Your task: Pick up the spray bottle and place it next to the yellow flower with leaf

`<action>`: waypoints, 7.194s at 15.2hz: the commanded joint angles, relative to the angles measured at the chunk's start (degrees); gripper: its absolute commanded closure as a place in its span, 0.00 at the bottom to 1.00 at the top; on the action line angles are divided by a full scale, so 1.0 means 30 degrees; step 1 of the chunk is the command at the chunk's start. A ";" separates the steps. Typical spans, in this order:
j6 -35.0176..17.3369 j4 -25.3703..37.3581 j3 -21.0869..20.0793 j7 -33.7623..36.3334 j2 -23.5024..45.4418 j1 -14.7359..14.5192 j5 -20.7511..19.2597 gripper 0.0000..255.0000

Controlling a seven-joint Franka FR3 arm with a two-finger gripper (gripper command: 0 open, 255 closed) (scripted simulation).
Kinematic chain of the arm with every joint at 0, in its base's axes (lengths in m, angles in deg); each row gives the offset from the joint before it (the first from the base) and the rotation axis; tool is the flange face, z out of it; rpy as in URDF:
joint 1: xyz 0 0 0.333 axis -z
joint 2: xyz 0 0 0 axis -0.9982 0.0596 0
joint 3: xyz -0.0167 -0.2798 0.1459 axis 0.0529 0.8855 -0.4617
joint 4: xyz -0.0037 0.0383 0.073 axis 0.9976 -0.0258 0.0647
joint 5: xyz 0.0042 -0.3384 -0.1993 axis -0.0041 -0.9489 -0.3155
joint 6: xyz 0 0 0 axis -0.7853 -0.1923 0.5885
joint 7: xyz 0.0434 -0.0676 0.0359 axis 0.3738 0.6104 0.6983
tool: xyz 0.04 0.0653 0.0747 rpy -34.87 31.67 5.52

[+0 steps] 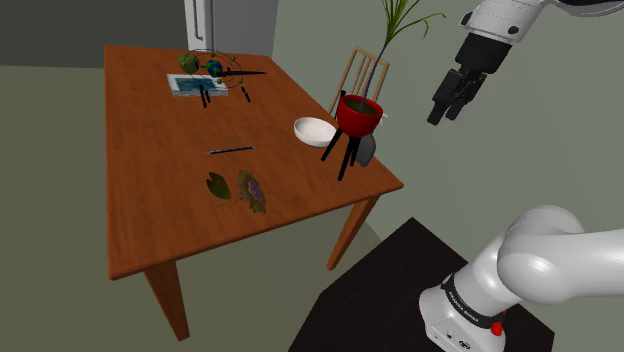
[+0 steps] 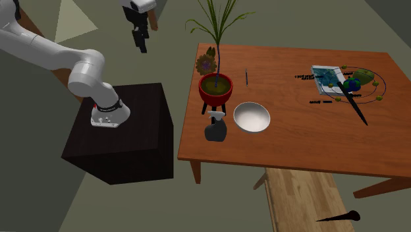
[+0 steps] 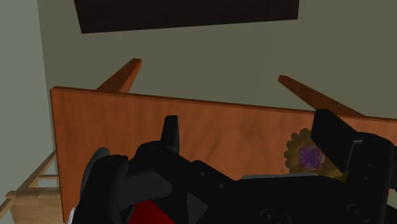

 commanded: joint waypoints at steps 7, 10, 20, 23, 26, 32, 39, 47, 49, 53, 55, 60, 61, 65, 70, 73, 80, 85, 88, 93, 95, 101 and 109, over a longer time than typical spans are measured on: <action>-0.5228 -0.3400 0.1041 -0.0944 -0.0143 0.0695 -0.1011 0.00; -0.8014 -0.4728 0.1638 -0.1404 0.0312 0.1070 -0.1458 0.00; -1.7995 -0.6970 0.4109 -0.3159 0.4659 0.1850 -0.2232 0.00; -2.0996 -0.6904 0.5084 -0.3979 0.6708 0.1661 -0.1895 0.00; -2.3836 -0.6486 0.6313 -0.5247 0.8964 0.1009 -0.0867 0.00; -2.8194 -0.4322 1.0628 -1.2434 1.3909 -0.3397 0.7400 0.00; -2.8333 -0.1451 1.0139 -2.1020 1.7873 -0.3751 1.8055 0.00; -2.8258 -0.0761 0.9493 -2.2386 1.8827 -0.3249 1.9795 0.00; -2.8258 -0.0761 0.9493 -2.2387 1.8827 -0.3249 1.9795 0.00; -2.8258 -0.0761 0.9496 -2.2378 1.8825 -0.3251 1.9786 1.00; -2.8264 -0.0774 0.9498 -2.2372 1.8813 -0.3256 1.9779 1.00; -2.8258 -0.0761 0.9494 -2.2387 1.8827 -0.3250 1.9796 1.00; -2.8216 -0.0883 0.9767 -2.1717 1.8560 -0.3460 1.9019 1.00; -2.7995 -0.1310 1.0908 -1.8969 1.7479 -0.4306 1.5775 1.00; -2.7576 -0.1671 1.2088 -1.5411 1.6084 -0.5042 1.1448 1.00; -2.7197 -0.1754 1.2422 -1.3360 1.5258 -0.5101 0.8907 1.00; -2.5870 -0.1504 1.2183 -0.9689 1.3576 -0.4393 0.4343 1.00; -2.4685 -0.1041 1.1644 -0.8079 1.2626 -0.3714 0.2377 1.00; -2.3934 -0.0688 1.1351 -0.7379 1.2135 -0.3395 0.1540 1.00; -2.2653 0.0001 1.0931 -0.6504 1.1432 -0.2999 0.0526 1.00; -2.2136 0.0308 1.0776 -0.6233 1.1190 -0.2871 0.0224 1.00; -2.0583 0.1329 1.0388 -0.5598 1.0585 -0.2606 -0.0448 1.00; -1.8522 0.2912 0.9999 -0.5049 1.0050 -0.2433 -0.0953 1.00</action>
